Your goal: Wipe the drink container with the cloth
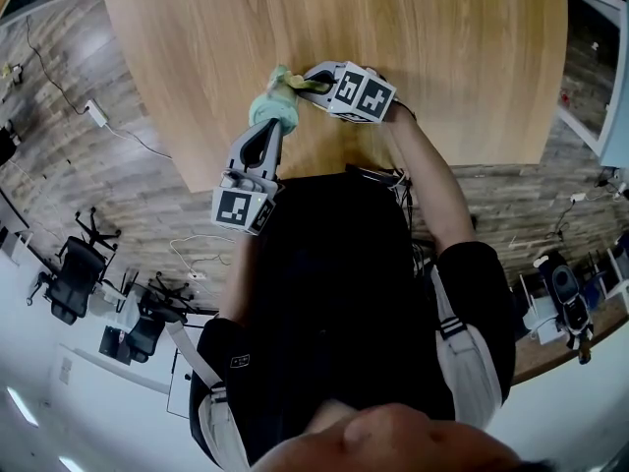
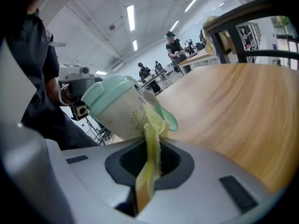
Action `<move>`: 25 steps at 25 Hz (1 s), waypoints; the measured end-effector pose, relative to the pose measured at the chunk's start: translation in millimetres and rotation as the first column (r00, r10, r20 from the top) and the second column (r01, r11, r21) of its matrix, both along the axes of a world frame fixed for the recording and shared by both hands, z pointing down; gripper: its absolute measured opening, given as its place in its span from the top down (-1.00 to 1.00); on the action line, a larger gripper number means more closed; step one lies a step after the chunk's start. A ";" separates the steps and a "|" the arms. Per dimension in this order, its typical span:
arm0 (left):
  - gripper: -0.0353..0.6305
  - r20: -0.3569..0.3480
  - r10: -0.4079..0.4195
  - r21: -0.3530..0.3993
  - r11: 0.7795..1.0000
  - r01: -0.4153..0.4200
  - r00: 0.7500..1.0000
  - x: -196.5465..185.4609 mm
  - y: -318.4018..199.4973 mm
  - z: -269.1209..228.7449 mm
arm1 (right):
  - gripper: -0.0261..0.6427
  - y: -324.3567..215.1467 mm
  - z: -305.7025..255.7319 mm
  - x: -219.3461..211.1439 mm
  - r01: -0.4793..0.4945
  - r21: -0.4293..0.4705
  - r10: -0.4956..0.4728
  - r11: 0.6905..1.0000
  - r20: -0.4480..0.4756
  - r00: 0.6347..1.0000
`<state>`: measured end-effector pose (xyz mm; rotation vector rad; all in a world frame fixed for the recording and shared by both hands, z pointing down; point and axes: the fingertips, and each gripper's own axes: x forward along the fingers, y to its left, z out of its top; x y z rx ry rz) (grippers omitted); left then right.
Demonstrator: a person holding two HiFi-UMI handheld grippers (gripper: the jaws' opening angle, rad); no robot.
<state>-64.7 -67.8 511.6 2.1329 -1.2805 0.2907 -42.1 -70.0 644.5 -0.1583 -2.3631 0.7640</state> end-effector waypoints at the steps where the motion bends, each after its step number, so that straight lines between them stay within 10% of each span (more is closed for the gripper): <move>1: 0.83 -0.001 0.000 -0.003 1.000 0.000 1.000 -0.2 0.1 0.1 | 0.79 -1.1 3.4 0.0 -0.001 -0.008 0.001 1.000 -0.008 1.000; 14: 0.83 -0.039 -0.018 -0.028 0.999 0.017 0.999 -5.9 -0.8 2.6 | 0.79 -8.4 52.3 -1.4 -0.016 -0.012 0.014 1.000 -0.138 0.990; 25: 0.82 -0.045 -0.006 -0.010 1.000 0.005 0.999 -4.9 -1.0 0.6 | 0.79 -8.5 16.1 -9.4 0.035 -0.038 -0.037 0.999 -0.036 0.999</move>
